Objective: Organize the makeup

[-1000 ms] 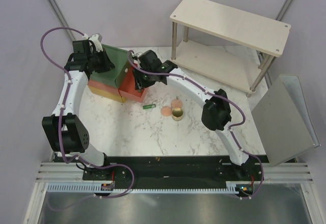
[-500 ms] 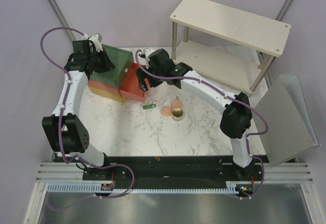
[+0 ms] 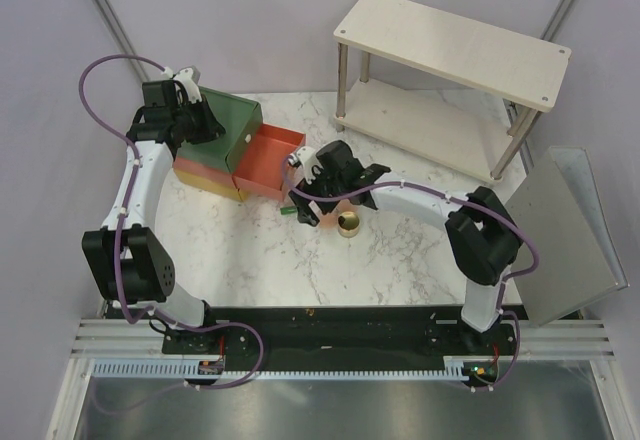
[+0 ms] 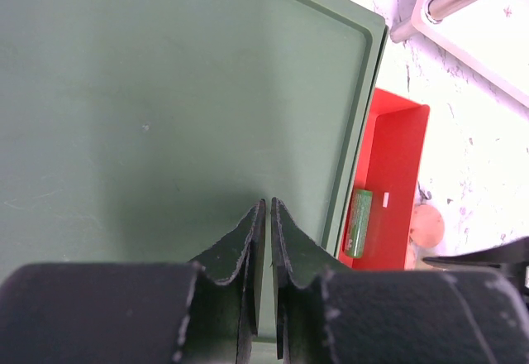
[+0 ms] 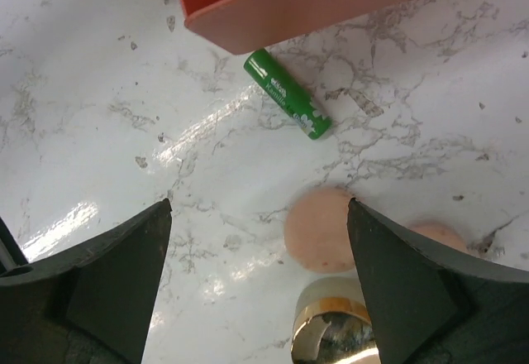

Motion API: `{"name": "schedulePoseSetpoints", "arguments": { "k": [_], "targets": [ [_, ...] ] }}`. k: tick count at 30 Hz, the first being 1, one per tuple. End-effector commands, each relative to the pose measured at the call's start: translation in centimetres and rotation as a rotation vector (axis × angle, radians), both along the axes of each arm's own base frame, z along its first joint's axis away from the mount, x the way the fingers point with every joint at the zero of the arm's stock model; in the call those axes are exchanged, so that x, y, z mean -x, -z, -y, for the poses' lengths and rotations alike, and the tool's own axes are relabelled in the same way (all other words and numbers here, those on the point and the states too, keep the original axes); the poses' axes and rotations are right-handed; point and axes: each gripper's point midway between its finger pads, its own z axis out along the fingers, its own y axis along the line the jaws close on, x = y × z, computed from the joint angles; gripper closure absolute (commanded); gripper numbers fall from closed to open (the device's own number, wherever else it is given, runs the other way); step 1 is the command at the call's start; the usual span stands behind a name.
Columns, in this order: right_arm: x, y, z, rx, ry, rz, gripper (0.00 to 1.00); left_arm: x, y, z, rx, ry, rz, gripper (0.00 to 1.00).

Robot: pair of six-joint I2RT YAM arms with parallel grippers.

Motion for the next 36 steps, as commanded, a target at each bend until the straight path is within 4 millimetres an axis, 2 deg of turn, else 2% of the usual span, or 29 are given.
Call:
{"name": "schedulePoseSetpoints", "arguments": {
  "k": [1, 2, 7, 14, 17, 24, 27, 36],
  "targets": [
    [-2.4, -1.2, -2.6, -0.114, -0.047, 0.055, 0.07, 8.5, 10.8, -1.0, -0.065, -0.01, -0.497, 0.84],
    [-2.6, 0.1, -2.8, -0.104, -0.033, 0.026, 0.07, 8.5, 10.8, -0.9, -0.066, -0.008, -0.499, 0.84],
    [-4.3, 1.9, -4.5, -0.119, -0.011, 0.003, 0.07, 8.8, 11.0, -0.9, -0.066, -0.007, -0.504, 0.84],
    [-5.8, 2.8, -6.4, -0.152, 0.023, -0.036, 0.09, 8.6, 10.9, -0.9, -0.066, -0.008, -0.5, 0.84],
    [-6.1, 2.9, -6.6, -0.157, 0.036, -0.045, 0.1, 8.6, 10.8, -1.0, -0.069, -0.011, -0.497, 0.84],
    [-4.6, 3.7, -5.3, -0.136, 0.049, -0.08, 0.16, 8.6, 10.9, -1.1, -0.073, -0.016, -0.498, 0.84],
    [-3.3, 4.9, -4.4, -0.115, 0.049, -0.12, 0.17, 8.4, 10.9, -1.1, -0.072, -0.015, -0.496, 0.84],
    [-1.4, 5.8, -3.9, -0.116, 0.059, -0.171, 0.22, 8.3, 10.7, -1.1, -0.072, -0.007, -0.491, 0.84]
  ]
}}
